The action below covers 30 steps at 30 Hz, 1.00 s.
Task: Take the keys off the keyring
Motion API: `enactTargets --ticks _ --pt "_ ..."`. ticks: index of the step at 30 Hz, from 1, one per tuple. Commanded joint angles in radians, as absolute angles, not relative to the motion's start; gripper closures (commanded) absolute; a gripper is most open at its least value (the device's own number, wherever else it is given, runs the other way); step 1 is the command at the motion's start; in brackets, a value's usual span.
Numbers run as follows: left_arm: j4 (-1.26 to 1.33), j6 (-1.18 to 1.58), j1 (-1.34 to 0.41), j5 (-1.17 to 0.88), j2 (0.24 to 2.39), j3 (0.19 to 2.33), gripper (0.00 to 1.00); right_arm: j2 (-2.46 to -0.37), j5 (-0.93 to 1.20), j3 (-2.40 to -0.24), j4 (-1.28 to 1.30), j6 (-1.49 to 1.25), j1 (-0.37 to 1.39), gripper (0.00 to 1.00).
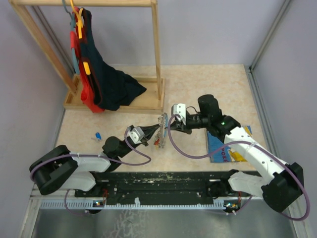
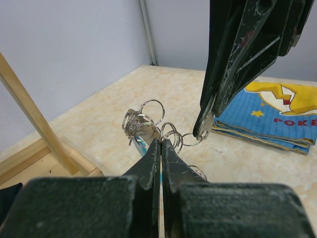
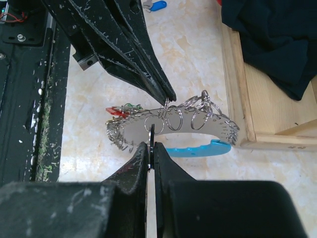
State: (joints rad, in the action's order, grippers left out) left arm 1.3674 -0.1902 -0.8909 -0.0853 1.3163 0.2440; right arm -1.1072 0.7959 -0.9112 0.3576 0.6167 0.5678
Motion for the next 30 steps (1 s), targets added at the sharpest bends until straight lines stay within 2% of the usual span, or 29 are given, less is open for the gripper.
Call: enactTargets --ticks 1,21,30 --pt "1.397 -0.239 -0.887 -0.007 1.287 0.255 1.0 -1.082 0.828 -0.966 0.378 0.603 0.55 1.0" --pt "1.28 -0.272 -0.888 -0.13 1.332 0.305 1.0 -1.081 0.753 -0.98 0.331 0.529 0.546 1.0" --pt "1.419 -0.219 -0.891 -0.041 1.351 0.274 1.0 -1.098 0.761 -0.976 0.281 0.448 0.546 1.0"
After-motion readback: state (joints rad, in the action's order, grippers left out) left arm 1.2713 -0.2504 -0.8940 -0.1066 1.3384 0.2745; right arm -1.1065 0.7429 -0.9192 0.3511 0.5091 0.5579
